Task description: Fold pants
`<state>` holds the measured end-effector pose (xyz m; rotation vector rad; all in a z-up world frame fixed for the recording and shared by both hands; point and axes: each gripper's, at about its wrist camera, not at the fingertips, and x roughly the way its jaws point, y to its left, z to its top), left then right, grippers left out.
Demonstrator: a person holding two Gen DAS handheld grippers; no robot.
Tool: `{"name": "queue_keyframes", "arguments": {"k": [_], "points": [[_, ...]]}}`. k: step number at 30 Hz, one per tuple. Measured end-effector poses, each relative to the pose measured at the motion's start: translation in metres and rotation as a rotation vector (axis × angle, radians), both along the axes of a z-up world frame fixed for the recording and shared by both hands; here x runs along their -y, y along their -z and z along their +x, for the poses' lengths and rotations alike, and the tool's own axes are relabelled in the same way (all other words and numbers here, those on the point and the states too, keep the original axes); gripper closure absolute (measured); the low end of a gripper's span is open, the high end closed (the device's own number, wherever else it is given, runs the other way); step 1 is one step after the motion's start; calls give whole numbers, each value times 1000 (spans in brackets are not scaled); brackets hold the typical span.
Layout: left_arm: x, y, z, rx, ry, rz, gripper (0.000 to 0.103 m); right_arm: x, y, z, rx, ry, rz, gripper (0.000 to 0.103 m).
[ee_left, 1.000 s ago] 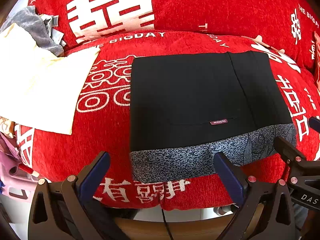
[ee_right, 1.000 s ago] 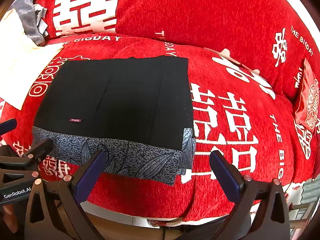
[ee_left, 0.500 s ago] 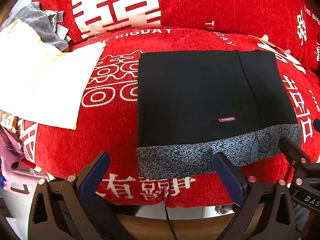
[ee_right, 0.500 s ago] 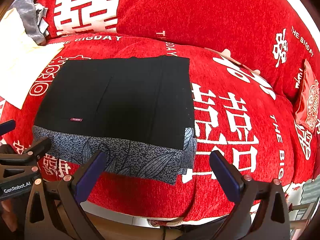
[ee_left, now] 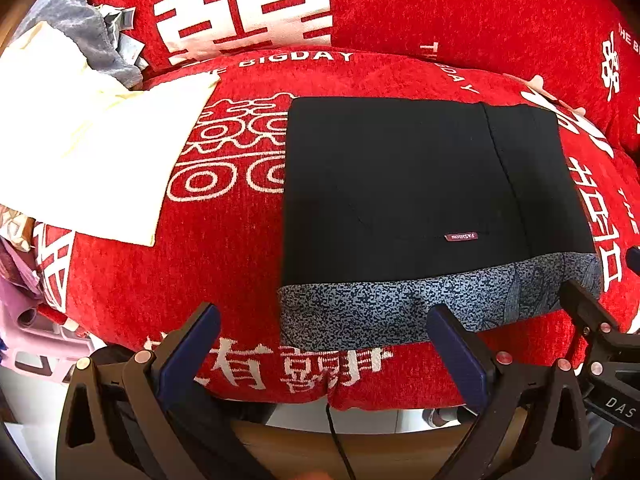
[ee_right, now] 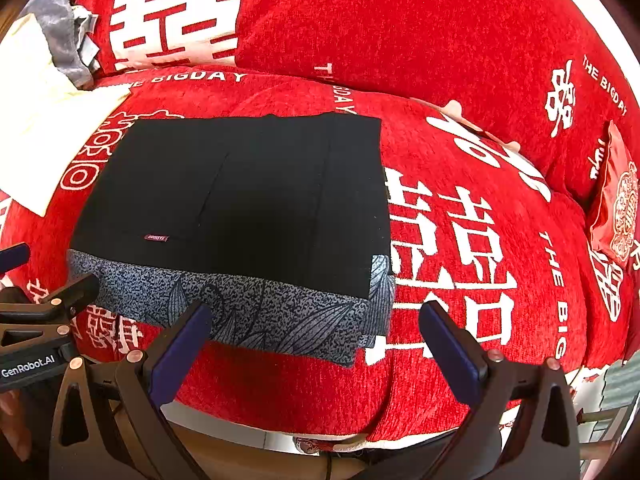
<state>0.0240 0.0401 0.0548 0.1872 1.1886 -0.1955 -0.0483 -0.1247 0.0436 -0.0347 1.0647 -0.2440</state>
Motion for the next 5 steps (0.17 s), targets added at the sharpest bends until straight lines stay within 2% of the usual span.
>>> {"name": "queue_keyframes", "arguments": {"k": [5], "points": [[-1,5,0,-13,1,-33,0,1,3,-2,-6,-3,11,0]]}}
